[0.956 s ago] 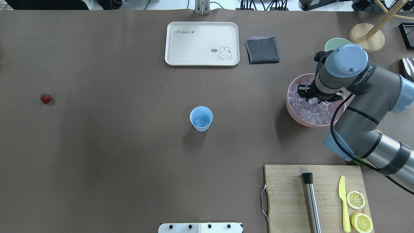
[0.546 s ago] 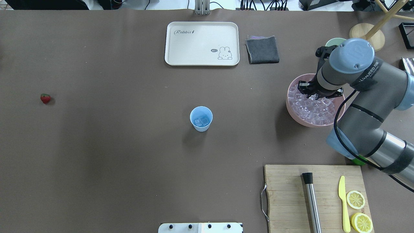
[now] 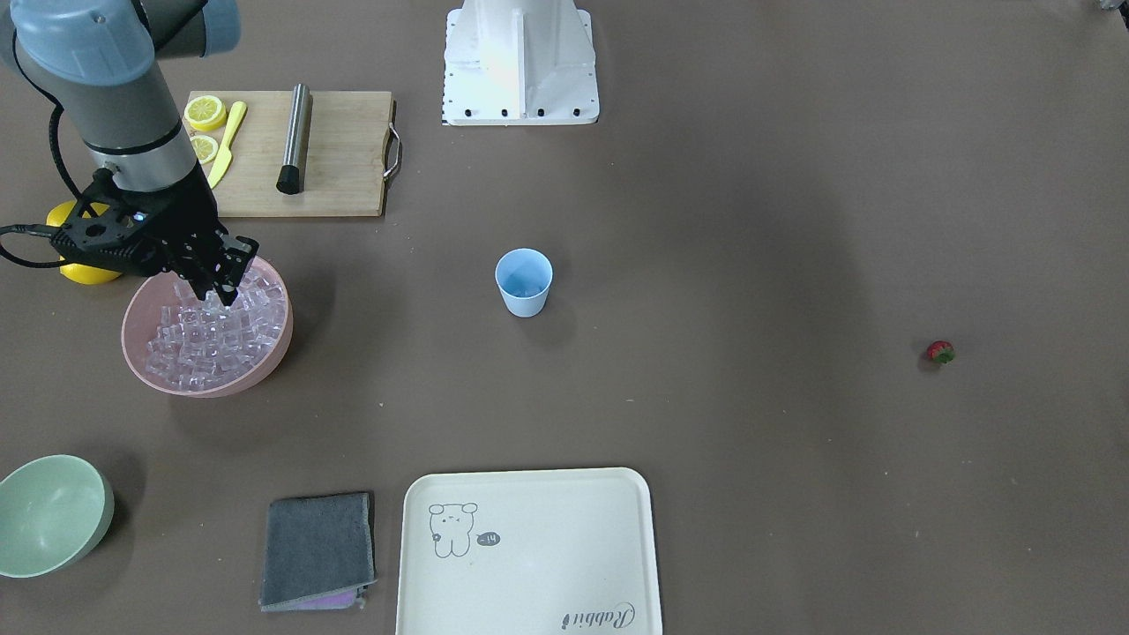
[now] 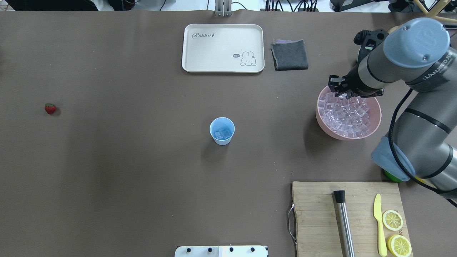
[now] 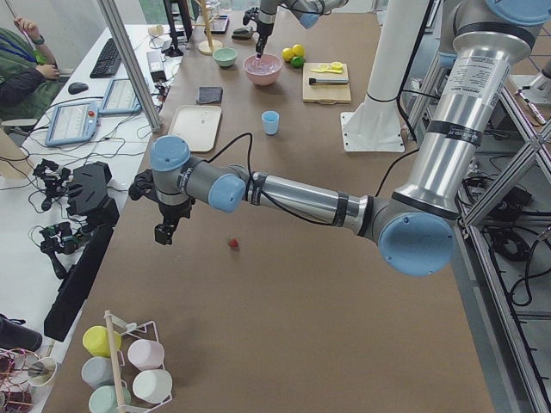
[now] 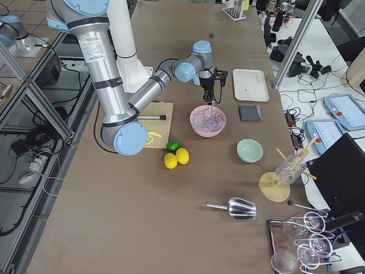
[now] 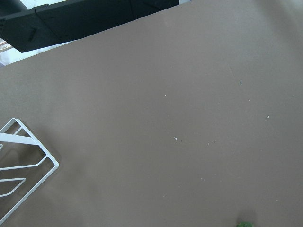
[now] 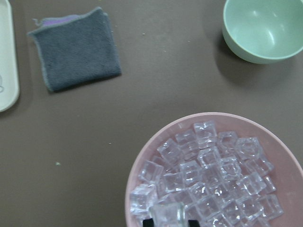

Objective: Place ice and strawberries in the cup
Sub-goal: 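Carry the ice cube with the right gripper over the light-blue cup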

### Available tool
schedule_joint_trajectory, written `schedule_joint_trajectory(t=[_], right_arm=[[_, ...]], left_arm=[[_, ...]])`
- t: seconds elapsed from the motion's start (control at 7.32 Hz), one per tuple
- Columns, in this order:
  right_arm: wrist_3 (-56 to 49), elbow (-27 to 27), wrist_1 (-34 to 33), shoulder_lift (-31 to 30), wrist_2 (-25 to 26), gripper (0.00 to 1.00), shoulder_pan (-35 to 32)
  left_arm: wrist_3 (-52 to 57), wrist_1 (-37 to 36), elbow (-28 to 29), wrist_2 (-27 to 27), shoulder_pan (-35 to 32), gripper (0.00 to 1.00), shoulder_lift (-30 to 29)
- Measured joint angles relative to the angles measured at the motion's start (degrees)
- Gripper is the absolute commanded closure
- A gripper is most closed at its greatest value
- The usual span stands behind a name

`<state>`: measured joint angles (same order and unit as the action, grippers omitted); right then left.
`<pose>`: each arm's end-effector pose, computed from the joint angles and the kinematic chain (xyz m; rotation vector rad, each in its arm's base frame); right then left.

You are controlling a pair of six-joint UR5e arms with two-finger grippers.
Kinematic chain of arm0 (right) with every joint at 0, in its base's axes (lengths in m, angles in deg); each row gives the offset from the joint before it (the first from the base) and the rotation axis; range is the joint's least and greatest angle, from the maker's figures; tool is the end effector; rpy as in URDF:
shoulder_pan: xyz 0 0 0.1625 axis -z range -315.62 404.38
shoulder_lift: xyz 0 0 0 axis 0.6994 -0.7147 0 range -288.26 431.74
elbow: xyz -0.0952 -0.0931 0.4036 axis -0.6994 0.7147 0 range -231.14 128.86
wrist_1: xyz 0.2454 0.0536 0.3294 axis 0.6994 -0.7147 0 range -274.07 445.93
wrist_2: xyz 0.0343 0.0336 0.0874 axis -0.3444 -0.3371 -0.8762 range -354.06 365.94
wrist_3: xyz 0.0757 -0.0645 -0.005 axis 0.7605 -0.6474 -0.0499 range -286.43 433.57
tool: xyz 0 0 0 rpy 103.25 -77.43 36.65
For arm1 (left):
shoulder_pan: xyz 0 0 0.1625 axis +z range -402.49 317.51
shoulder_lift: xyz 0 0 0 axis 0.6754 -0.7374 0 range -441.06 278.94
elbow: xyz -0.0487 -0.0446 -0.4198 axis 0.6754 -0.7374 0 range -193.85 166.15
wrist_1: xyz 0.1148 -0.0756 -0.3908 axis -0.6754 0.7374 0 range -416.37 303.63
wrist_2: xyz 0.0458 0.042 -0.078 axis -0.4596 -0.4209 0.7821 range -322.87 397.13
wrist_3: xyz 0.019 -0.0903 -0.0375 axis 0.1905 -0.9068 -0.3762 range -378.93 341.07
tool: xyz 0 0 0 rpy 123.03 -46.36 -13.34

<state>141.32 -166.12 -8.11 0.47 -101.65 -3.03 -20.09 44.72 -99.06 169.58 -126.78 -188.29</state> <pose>-0.3011 -0.4801 0.3034 0.1509 -0.7348 0.3122 -0.0031 -0.6332 0.5115 0.3475 0.7534 0.2267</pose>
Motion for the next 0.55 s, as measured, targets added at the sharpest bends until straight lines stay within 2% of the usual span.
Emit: schedule_joint_trajectory(t=[0.41,0.55], right_arm=[[0.8,-1.4,0.9,5.6,-0.9,1.0,0.8],[1.2,-1.2,3.6,6.5,-0.9,1.0,1.7]], left_arm=[[-0.1,0.0,0.2,0.0,0.0,0.02,0.2],[-0.1,0.0,0.3,0.0,0.0,0.02,0.3]])
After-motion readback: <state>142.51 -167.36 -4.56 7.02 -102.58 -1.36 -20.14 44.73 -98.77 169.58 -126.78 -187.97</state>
